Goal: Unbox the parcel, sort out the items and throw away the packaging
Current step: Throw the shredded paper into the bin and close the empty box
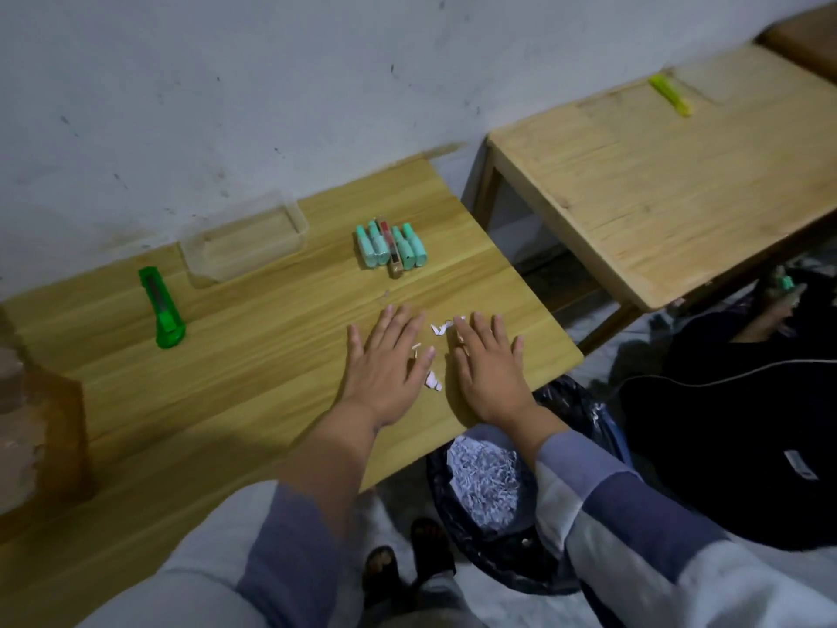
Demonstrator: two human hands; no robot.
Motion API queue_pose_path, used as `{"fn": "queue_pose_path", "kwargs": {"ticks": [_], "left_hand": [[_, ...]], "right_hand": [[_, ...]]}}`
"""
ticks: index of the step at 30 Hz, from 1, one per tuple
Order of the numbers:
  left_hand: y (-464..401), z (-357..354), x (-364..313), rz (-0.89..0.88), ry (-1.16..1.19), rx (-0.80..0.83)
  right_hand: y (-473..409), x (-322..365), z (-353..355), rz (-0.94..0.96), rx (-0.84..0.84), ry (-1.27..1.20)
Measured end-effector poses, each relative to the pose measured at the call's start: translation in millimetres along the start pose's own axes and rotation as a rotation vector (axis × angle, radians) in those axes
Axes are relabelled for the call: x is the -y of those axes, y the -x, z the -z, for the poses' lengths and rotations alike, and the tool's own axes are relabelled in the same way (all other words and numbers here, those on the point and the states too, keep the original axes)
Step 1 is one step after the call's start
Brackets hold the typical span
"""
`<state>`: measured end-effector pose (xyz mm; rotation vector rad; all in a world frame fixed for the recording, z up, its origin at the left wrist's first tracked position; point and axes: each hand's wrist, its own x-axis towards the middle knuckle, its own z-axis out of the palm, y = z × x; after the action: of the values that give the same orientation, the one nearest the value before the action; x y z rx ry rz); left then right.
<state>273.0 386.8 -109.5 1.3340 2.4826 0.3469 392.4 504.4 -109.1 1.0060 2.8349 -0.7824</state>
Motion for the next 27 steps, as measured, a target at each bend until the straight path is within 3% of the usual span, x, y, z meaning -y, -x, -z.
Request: {"fn": "queue_pose_path", "kwargs": {"ticks": [5, 17, 23, 27], "left_hand": [[6, 5, 36, 0.144, -0.109, -0.014], [14, -6, 52, 0.119, -0.205, -0.068], [15, -5, 51, 0.124, -0.212, -0.064], [13, -3, 50, 0.116, -0.206, -0.060]], "right_hand": [[-5, 23, -15, 0.080, 0.037, 0.136], [-72, 63, -20, 0.310, 0.027, 0.259], [-49, 43, -10, 0.290, -0.003, 0.219], [-19, 34, -4, 0.320, 0.063, 0.205]]}}
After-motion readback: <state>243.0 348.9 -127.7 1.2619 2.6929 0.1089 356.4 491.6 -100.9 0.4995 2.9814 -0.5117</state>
